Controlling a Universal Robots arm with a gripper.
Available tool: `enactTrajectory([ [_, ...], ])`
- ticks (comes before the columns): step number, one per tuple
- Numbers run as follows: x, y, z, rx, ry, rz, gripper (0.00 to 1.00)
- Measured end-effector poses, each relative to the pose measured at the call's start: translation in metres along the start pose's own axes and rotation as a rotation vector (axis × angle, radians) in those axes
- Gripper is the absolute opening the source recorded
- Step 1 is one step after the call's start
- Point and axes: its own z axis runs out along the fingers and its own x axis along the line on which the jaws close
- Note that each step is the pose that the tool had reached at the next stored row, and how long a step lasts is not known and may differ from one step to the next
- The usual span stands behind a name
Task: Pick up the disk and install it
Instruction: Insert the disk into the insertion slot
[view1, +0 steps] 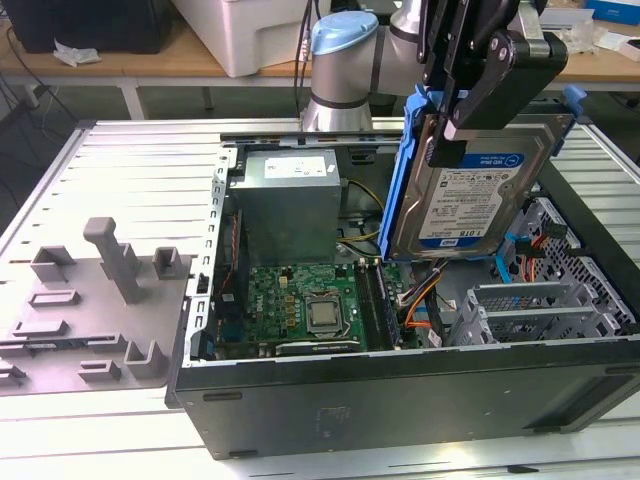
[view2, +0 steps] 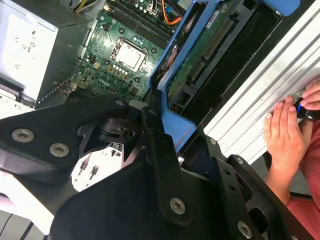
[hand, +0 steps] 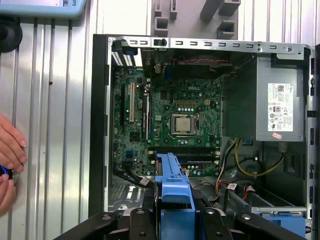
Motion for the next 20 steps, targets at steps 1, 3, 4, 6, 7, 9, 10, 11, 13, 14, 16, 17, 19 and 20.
enactTrajectory([
  [1, 0.0, 0.0, 0.0, 0.0, 0.0, 0.0, 0.37],
  [3, 0.0, 0.0, 0.0, 0.0, 0.0001, 0.0, 0.37],
  [4, 0.0, 0.0, 0.0, 0.0, 0.0001, 0.0, 0.37],
  [6, 0.0, 0.0, 0.0, 0.0, 0.0002, 0.0, 0.37],
  [7, 0.0, 0.0, 0.0, 0.0, 0.0002, 0.0, 0.37],
  [9, 0.0, 0.0, 0.0, 0.0, 0.0002, 0.0, 0.37],
  [10, 0.0, 0.0, 0.0, -0.0001, 0.0002, 0.0, 0.37],
  [11, 0.0, 0.0, 0.0, 0.0, 0.0002, 0.0, 0.37],
  [13, 0.0, -0.0007, 0.0, -0.0001, 0.0003, 0.0, 0.37],
  [14, 0.0, -0.0013, 0.0, -0.0001, 0.0002, 0.0, 0.37],
  [16, 0.0003, -0.0033, -0.0001, 0.0, 0.0002, 0.0, 0.37],
  [17, 0.0004, -0.0043, -0.0002, 0.0, 0.0002, 0.0, 0.37],
  [19, 0.0007, -0.007, -0.0002, 0.0, 0.0002, 0.0, 0.37],
  [20, 0.001, -0.0092, -0.0003, 0.0, 0.0002, -0.001, 0.37],
])
